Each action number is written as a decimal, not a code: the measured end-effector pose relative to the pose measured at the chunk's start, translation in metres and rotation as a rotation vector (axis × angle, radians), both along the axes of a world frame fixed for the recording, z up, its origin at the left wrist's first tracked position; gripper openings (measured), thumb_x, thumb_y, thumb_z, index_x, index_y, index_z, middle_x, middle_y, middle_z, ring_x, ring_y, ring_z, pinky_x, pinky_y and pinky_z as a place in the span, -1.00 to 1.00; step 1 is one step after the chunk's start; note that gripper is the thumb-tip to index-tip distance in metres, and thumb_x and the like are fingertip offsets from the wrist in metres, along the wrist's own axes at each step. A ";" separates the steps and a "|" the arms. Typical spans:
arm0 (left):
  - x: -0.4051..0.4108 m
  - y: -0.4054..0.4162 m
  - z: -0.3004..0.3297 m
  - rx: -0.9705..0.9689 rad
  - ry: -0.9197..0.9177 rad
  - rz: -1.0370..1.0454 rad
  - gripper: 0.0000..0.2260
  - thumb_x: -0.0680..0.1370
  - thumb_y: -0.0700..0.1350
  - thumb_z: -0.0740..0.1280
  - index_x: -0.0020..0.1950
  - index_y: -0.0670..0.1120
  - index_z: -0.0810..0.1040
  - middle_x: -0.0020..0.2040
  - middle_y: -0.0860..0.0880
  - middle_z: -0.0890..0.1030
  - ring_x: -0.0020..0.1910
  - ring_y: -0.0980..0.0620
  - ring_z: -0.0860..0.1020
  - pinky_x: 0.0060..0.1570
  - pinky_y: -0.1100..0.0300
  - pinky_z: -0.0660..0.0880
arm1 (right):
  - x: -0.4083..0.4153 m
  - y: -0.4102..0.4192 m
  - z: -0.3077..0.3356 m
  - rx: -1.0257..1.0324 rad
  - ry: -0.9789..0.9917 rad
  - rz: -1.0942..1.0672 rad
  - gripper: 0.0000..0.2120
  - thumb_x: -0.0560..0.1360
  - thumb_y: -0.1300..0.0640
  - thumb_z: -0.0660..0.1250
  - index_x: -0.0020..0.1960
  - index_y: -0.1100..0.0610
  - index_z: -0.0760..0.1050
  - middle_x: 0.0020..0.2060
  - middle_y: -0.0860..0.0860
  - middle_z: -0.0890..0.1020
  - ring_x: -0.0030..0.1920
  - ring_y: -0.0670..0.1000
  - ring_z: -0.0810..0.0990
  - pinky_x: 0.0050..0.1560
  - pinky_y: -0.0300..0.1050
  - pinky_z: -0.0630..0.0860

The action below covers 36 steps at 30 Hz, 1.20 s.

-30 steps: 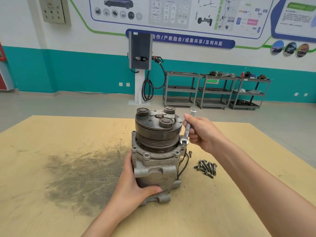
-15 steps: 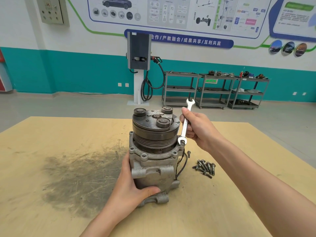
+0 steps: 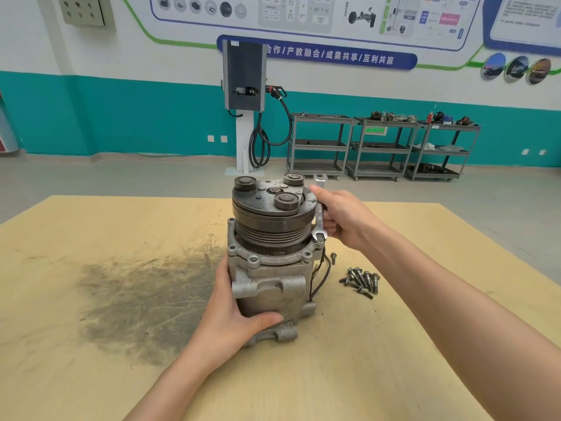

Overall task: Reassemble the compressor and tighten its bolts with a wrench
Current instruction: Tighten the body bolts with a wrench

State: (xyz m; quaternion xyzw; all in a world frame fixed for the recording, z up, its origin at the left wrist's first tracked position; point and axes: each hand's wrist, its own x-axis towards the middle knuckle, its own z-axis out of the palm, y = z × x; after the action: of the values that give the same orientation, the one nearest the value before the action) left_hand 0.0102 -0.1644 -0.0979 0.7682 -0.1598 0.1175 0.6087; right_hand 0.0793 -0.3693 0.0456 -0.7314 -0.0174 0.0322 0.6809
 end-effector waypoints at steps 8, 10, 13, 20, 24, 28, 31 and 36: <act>0.002 -0.003 -0.006 0.029 -0.010 0.017 -0.02 0.21 -0.08 0.66 0.51 -0.06 0.20 0.08 0.64 0.30 0.20 0.53 0.36 0.04 0.68 0.26 | -0.025 -0.010 -0.015 0.170 -0.114 -0.248 -0.72 0.64 0.09 0.18 -0.23 0.12 0.42 -0.58 -0.09 0.24 -0.53 -0.09 0.16 -0.49 -0.22 0.12; 0.001 -0.004 -0.005 0.026 -0.018 0.024 0.00 0.19 -0.06 0.66 0.51 -0.04 0.19 0.08 0.65 0.30 0.20 0.53 0.36 0.04 0.68 0.26 | -0.035 -0.010 -0.020 0.215 -0.163 -0.368 -0.72 0.64 0.11 0.17 -0.23 0.13 0.43 -0.58 -0.10 0.25 -0.53 -0.10 0.17 -0.52 -0.24 0.14; 0.001 -0.004 -0.006 0.025 -0.028 0.036 -0.01 0.18 -0.05 0.66 0.50 -0.04 0.21 0.07 0.64 0.32 0.19 0.53 0.37 0.03 0.68 0.26 | -0.056 -0.005 -0.035 0.273 -0.293 -0.564 -0.67 0.63 0.09 0.17 -0.28 0.11 0.46 -0.57 -0.12 0.25 -0.54 -0.13 0.17 -0.52 -0.23 0.13; 0.002 -0.005 -0.007 0.016 -0.029 0.037 0.04 0.16 -0.03 0.66 0.51 -0.01 0.16 0.08 0.65 0.31 0.20 0.51 0.38 0.04 0.67 0.27 | -0.100 0.012 -0.067 0.056 -0.879 -0.553 -0.78 0.60 0.02 0.18 -0.20 0.03 0.37 -0.46 -0.03 0.34 -0.44 -0.07 0.29 -0.40 -0.27 0.26; 0.002 -0.005 -0.007 0.012 -0.032 0.029 0.04 0.14 0.01 0.65 0.50 -0.03 0.17 0.09 0.62 0.34 0.21 0.46 0.41 0.07 0.63 0.32 | -0.109 0.029 -0.082 -0.450 -1.180 -0.478 -0.79 0.65 0.09 0.18 -0.12 0.12 0.45 -0.36 -0.08 0.39 -0.41 -0.14 0.30 -0.39 -0.34 0.31; 0.002 -0.004 -0.007 0.020 -0.045 0.018 0.04 0.14 0.02 0.65 0.51 -0.04 0.19 0.09 0.64 0.30 0.21 0.50 0.38 0.05 0.66 0.28 | -0.107 0.021 -0.081 -0.580 -1.250 -0.500 -0.65 0.65 0.06 0.19 -0.14 0.29 0.55 -0.36 0.02 0.53 -0.47 -0.10 0.41 -0.54 -0.15 0.41; 0.004 -0.004 -0.009 0.016 -0.044 0.025 0.05 0.16 -0.03 0.66 0.53 -0.02 0.16 0.11 0.65 0.29 0.21 0.52 0.36 0.04 0.68 0.26 | -0.104 0.011 -0.064 -0.505 -1.153 -0.539 -0.60 0.66 -0.04 0.10 -0.13 0.23 0.50 -0.38 -0.17 0.45 -0.47 -0.22 0.34 -0.51 -0.14 0.39; 0.005 -0.003 -0.010 0.024 -0.023 0.032 0.09 0.15 -0.01 0.66 0.53 0.02 0.11 0.12 0.64 0.31 0.21 0.53 0.35 0.04 0.68 0.26 | -0.092 0.006 -0.031 -0.279 -0.974 -0.516 -0.80 0.61 -0.06 0.03 -0.16 -0.06 0.29 -0.45 -0.13 0.42 -0.48 -0.07 0.39 -0.44 -0.07 0.31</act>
State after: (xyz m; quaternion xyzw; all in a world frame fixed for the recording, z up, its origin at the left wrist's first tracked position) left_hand 0.0148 -0.1674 -0.1082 0.7765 -0.1559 0.1342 0.5955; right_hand -0.0123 -0.3630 0.0146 -0.7255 -0.1457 -0.4744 0.4769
